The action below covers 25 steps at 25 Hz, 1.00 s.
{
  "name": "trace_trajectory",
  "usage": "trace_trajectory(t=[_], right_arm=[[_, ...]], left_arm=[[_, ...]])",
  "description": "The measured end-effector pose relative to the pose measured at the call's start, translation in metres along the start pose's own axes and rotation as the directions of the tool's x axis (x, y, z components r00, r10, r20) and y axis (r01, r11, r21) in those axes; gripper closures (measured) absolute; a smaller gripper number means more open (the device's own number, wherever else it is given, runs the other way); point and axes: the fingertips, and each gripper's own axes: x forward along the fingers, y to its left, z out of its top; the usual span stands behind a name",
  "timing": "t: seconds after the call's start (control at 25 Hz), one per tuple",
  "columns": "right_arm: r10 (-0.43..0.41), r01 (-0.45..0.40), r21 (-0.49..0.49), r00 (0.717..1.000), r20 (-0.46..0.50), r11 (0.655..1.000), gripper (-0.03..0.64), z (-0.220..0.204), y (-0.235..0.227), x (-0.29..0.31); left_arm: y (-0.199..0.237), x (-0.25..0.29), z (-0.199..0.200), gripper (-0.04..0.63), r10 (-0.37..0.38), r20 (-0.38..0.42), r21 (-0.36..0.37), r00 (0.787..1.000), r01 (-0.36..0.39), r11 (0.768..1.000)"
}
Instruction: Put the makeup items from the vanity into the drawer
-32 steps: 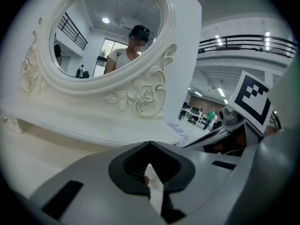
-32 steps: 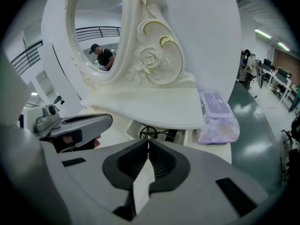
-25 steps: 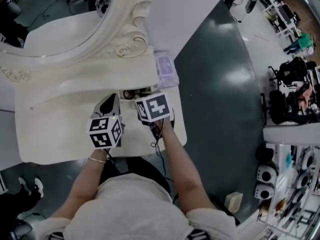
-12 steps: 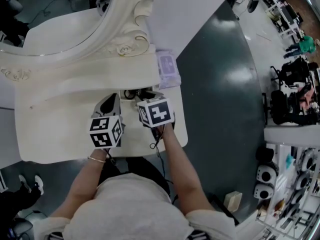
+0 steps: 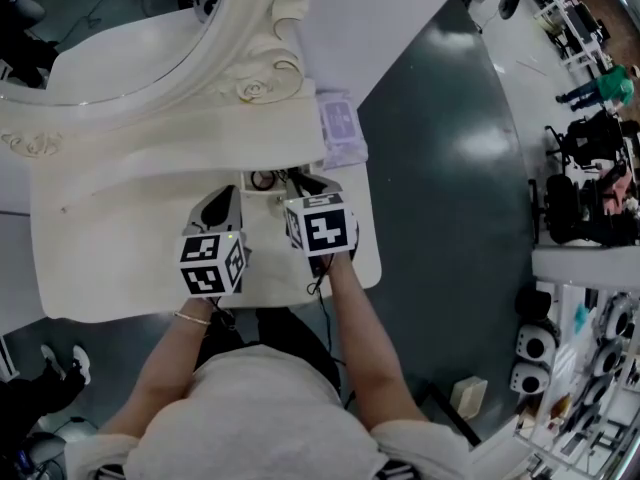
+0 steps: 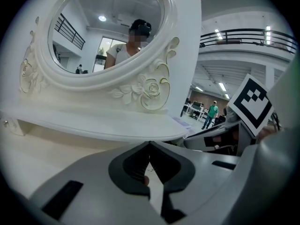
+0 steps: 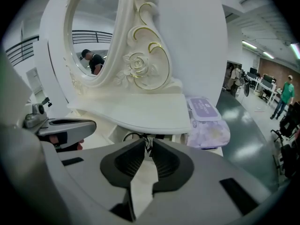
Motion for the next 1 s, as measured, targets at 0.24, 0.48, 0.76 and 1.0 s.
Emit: trace_trajectory(t=[0.24, 0.48, 0.76, 1.0], right_arm=[[0.004, -0.004, 0.027, 1.0, 0.0, 1.0, 0.557, 0.0, 0.003, 0.002], [0.003, -0.004, 0.051, 1.0, 0.015, 0.999, 0.557, -0.003, 0.005, -0.005], [-0.016, 0.01, 0.096, 0.998, 0.061, 0.995, 0.557, -0.006, 0.017, -0.02], [-0.041, 0.02, 0.148, 0.99, 0.138, 0.989, 0.571, -0.005, 0.051, -0.033]], left_arm=[[0.008, -0.003, -0.002, 0.594, 0.011, -0.006, -0.002, 1.0, -0.011, 1.0], [0.007, -0.005, 0.001, 0.594, 0.01, -0.003, 0.002, 1.0, -0.01, 1.0], [0.002, -0.021, 0.001, 0.594, -0.019, 0.003, 0.026, 1.0, 0.019, 0.999], [0.009, -0.047, 0.004, 0.594, -0.06, 0.018, 0.07, 0.998, 0.059, 0.996]])
